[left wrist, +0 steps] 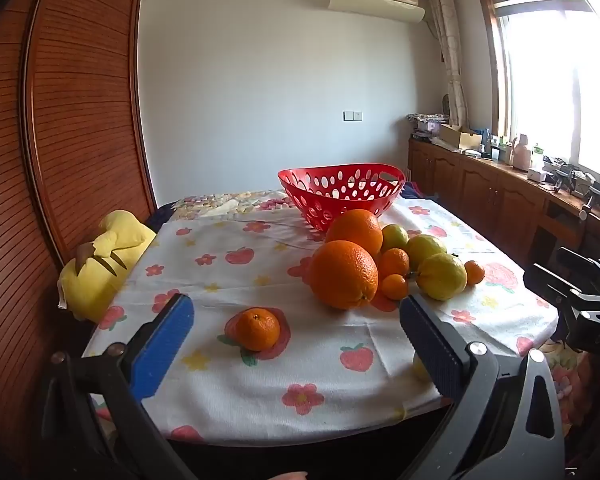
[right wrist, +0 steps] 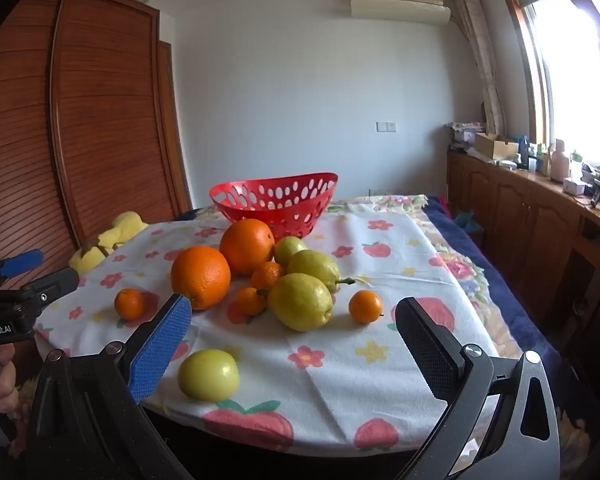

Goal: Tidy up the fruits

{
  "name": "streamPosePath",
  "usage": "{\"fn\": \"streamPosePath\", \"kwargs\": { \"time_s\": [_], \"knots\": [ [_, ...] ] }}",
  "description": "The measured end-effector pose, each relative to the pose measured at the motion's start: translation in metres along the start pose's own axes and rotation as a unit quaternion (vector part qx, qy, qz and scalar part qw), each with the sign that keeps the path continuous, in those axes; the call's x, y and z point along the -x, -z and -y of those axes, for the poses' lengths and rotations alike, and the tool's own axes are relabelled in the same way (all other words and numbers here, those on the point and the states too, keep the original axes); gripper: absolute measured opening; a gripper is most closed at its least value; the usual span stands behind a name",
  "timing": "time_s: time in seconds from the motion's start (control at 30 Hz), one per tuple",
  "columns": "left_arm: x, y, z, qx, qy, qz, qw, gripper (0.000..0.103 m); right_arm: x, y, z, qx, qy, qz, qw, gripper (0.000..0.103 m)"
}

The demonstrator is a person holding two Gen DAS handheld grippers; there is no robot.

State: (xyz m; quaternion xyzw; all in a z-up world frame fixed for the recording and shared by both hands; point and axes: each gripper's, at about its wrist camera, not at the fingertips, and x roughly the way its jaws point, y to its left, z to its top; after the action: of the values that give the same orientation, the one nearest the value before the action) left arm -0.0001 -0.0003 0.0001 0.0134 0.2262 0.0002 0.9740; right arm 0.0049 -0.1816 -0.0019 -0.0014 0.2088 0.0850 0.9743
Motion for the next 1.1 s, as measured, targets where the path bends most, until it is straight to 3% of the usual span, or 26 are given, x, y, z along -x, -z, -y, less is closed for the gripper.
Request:
{"fn": "streamPosePath", "kwargs": {
  "time_s": [1.1],
  "knots": [
    [0.01,-0.007,0.003,0.001,0.007,0.003,1.0,0.103,0.003,0.001,-0.003,0.002,0.002,0.002,1.0,0.103]
  ]
}}
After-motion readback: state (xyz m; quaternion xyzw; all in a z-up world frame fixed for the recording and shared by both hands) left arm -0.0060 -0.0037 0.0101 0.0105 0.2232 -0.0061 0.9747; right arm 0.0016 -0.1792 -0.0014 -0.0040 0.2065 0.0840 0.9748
